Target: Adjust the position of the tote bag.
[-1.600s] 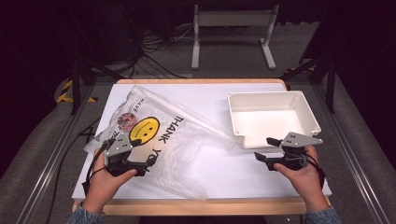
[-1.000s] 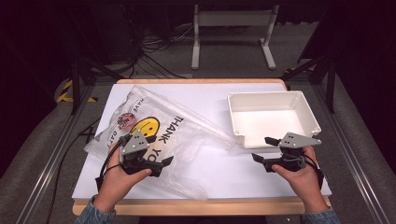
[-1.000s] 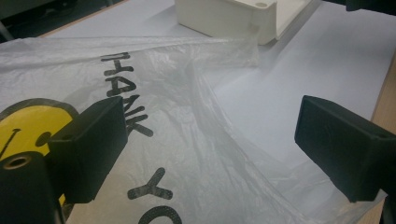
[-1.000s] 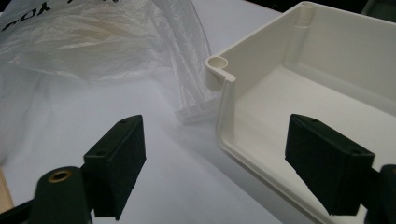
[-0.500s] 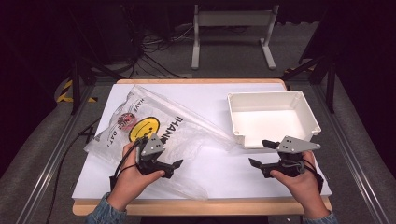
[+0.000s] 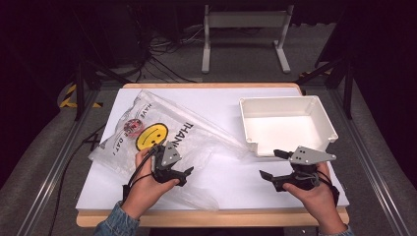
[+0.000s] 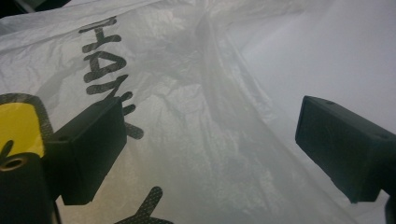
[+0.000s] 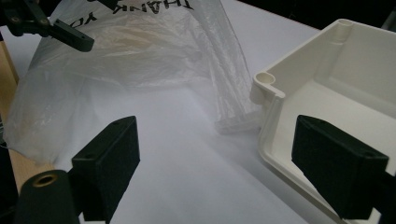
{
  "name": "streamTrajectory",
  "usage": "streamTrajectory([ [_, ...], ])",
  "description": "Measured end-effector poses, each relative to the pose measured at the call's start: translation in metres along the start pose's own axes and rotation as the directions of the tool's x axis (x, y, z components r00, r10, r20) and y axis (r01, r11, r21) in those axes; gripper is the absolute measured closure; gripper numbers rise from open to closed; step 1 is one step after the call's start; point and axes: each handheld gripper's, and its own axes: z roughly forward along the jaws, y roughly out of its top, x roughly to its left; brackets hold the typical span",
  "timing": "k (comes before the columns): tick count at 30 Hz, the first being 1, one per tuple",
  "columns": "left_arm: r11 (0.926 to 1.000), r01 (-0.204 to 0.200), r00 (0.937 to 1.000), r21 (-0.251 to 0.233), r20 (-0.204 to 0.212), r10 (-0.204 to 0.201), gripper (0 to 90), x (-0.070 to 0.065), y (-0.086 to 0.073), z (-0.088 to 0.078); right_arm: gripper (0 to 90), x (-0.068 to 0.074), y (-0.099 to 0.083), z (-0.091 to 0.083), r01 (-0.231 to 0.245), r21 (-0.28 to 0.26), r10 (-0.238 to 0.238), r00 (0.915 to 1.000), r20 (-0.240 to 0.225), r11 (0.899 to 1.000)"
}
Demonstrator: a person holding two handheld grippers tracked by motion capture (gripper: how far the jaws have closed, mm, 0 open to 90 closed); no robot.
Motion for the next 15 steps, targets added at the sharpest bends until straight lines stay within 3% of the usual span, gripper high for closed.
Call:
streamTrajectory([
  [3, 0.9998, -0.017, 0.9996, 0.014, -0.021, 0.017, 11.8, 0.0, -0.001, 0.0, 15.3, 0.002, 0.001, 0.002, -0.004, -0.001, 0.004, 0.9999, -0.012, 1.0],
  [12, 1.0, -0.009, 0.9998, 0.0, 0.02, 0.009, 16.6, 0.0, -0.001, -0.001, 14.7, 0.008, 0.001, 0.013, 0.005, 0.006, -0.005, 0.9994, -0.035, 1.0],
  [15, 0.9999, -0.012, 0.9996, 0.012, 0.026, 0.012, 22.9, 0.001, -0.002, -0.001, 15.1, 0.01, 0.004, 0.019, 0.009, -0.004, -0.009, 0.9988, -0.047, 1.0],
])
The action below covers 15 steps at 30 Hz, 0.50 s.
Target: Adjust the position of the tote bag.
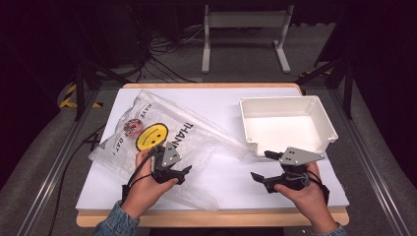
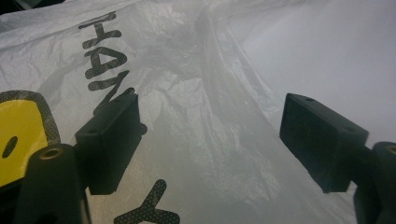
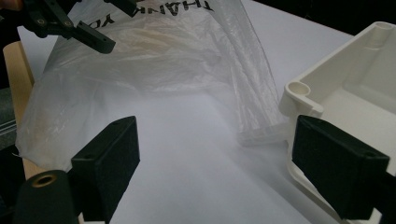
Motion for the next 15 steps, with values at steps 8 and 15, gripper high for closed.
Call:
streamTrajectory([
  [8, 0.9997, -0.019, 0.9997, 0.015, 0.018, 0.019, 38.0, 0.0, 0.0, 0.001, 15.2, 0.005, 0.011, 0.014, 0.026, -0.016, -0.026, 0.9994, -0.021, 1.0],
  [15, 0.9976, 0.051, 0.997, -0.048, 0.061, -0.048, 31.4, 0.005, -0.002, -0.014, 15.5, 0.005, 0.027, 0.044, 0.05, -0.021, -0.051, 0.9982, -0.032, 0.999],
])
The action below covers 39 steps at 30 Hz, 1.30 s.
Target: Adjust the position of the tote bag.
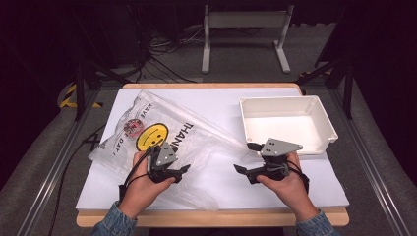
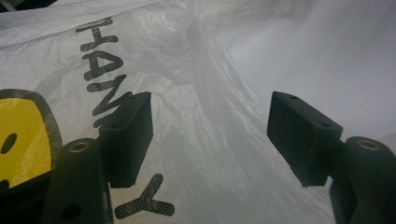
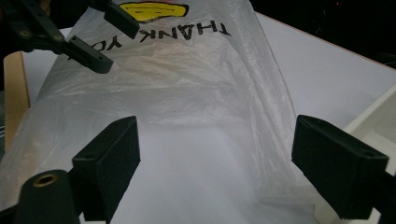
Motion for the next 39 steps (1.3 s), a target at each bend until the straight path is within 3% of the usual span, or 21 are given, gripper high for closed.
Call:
streamTrajectory([
  [9, 0.9971, 0.068, 0.9973, -0.034, 0.03, -0.067, 26.1, 0.007, -0.012, -0.023, 16.2, -0.006, 0.013, 0.04, 0.034, 0.053, -0.034, 0.9994, 0.01, 0.998],
  [19, 0.9928, 0.114, 0.9933, -0.037, 0.02, -0.113, 25.8, 0.011, -0.023, -0.042, 21.2, -0.013, 0.022, 0.071, 0.057, 0.113, -0.065, 0.9959, 0.064, 0.992],
  [30, 0.9883, 0.131, 0.9913, -0.077, 0.005, -0.131, 24.0, 0.021, -0.026, -0.055, 26.6, -0.016, 0.021, 0.099, 0.081, 0.172, -0.1, 0.99, 0.1, 0.982],
  [39, 0.9878, 0.129, 0.9916, -0.086, 0.017, -0.128, 21.8, 0.024, -0.027, -0.052, 34.8, -0.022, 0.018, 0.113, 0.075, 0.224, -0.11, 0.9832, 0.146, 0.972],
])
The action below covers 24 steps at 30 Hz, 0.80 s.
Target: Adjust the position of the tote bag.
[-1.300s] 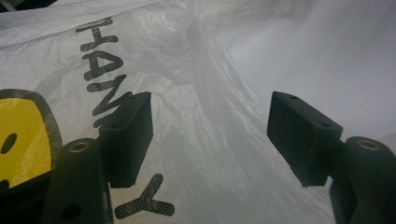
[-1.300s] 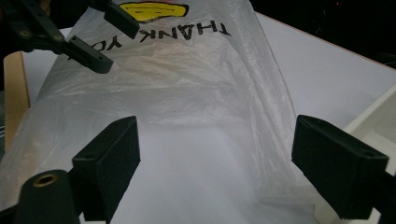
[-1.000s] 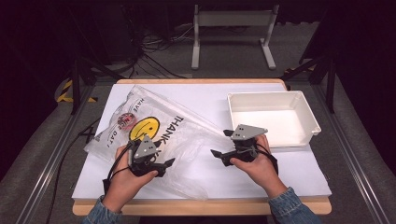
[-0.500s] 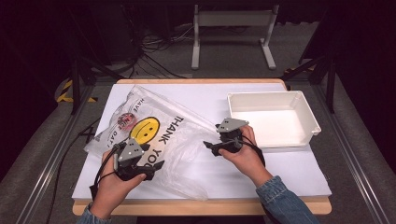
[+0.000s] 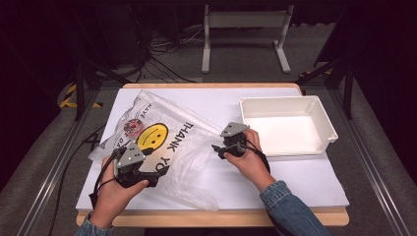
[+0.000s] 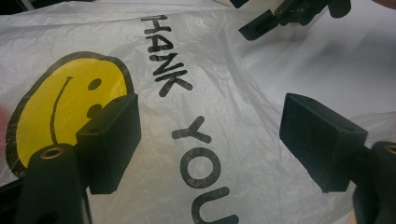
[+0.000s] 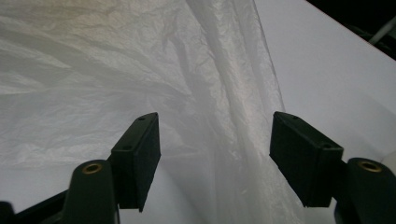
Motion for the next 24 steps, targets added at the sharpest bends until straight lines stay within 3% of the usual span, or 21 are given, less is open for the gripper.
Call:
streamTrajectory([
  [6, 0.9999, -0.013, 0.9998, 0.004, 0.014, 0.013, 21.7, -0.002, 0.001, 0.002, 50.1, -0.002, -0.001, 0.008, 0.015, 0.044, -0.016, 0.9998, 0.016, 0.999],
  [10, 0.9997, -0.023, 0.9994, 0.006, 0.026, 0.023, 21.5, -0.004, 0.002, 0.004, 75.7, -0.004, -0.002, 0.007, 0.001, 0.055, -0.002, 0.9998, 0.017, 0.998],
  [13, 0.9994, -0.031, 0.9987, 0.014, 0.041, 0.031, 21.0, -0.007, 0.003, 0.005, 87.8, -0.005, 0.0, 0.001, -0.021, 0.043, 0.021, 0.9998, -0.001, 0.999],
  [24, 0.9963, -0.082, 0.9928, 0.024, 0.089, 0.08, 18.1, -0.028, 0.008, 0.009, 90.0, -0.01, 0.018, -0.029, -0.078, -0.031, 0.076, 0.9959, -0.049, 0.996],
])
